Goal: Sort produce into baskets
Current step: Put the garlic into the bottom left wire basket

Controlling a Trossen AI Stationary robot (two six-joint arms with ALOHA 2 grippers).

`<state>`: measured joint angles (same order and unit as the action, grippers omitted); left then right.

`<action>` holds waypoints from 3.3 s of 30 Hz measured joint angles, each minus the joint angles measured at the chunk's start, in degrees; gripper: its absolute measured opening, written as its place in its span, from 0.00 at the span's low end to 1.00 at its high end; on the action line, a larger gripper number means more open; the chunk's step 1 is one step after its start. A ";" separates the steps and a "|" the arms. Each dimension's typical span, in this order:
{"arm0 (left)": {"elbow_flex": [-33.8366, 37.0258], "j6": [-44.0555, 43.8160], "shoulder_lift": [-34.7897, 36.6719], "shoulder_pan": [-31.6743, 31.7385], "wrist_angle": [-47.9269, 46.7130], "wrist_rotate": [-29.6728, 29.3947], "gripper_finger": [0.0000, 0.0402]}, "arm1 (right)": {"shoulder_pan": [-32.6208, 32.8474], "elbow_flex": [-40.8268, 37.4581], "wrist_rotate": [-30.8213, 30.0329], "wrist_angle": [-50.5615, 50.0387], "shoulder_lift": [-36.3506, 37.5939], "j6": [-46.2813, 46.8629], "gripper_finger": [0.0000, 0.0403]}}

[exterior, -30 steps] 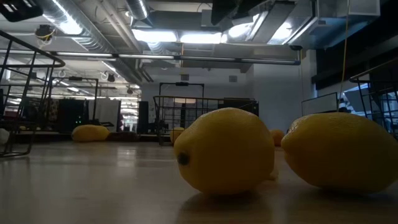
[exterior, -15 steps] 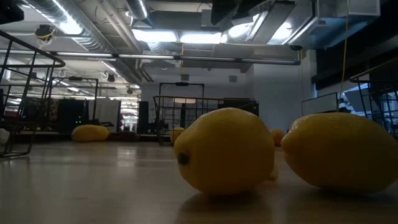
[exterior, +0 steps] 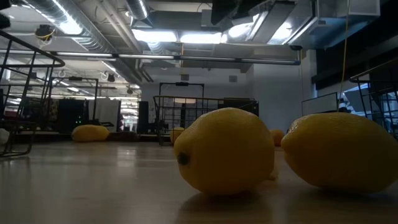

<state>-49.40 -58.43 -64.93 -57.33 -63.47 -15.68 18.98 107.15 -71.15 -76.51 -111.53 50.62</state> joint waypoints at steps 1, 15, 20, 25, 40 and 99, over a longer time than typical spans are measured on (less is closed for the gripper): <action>1.18 -1.05 0.01 -0.33 0.71 -0.07 0.41 | 0.00 0.00 0.01 0.00 0.00 0.01 0.97; 12.60 -4.46 0.13 -2.32 8.28 2.53 0.41 | 0.00 0.00 0.00 0.15 0.00 -0.09 0.97; 13.65 -5.14 0.04 -2.31 8.86 3.03 0.41 | 0.00 0.00 0.00 0.15 0.00 -0.12 0.97; 13.66 -6.66 0.06 -2.27 8.73 2.99 0.41 | 0.00 0.00 0.00 0.15 0.00 -0.12 0.97; 13.65 -7.15 0.07 -2.27 8.74 3.70 0.64 | 0.00 0.00 0.00 0.13 0.00 -0.14 0.97; 0.24 10.79 17.23 36.97 -26.30 -10.16 0.60 | -1.11 0.02 0.19 0.20 0.00 -0.15 0.97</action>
<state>-49.16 -47.65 -47.69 -20.36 -89.77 -25.84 17.87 107.18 -70.96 -76.31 -111.53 50.47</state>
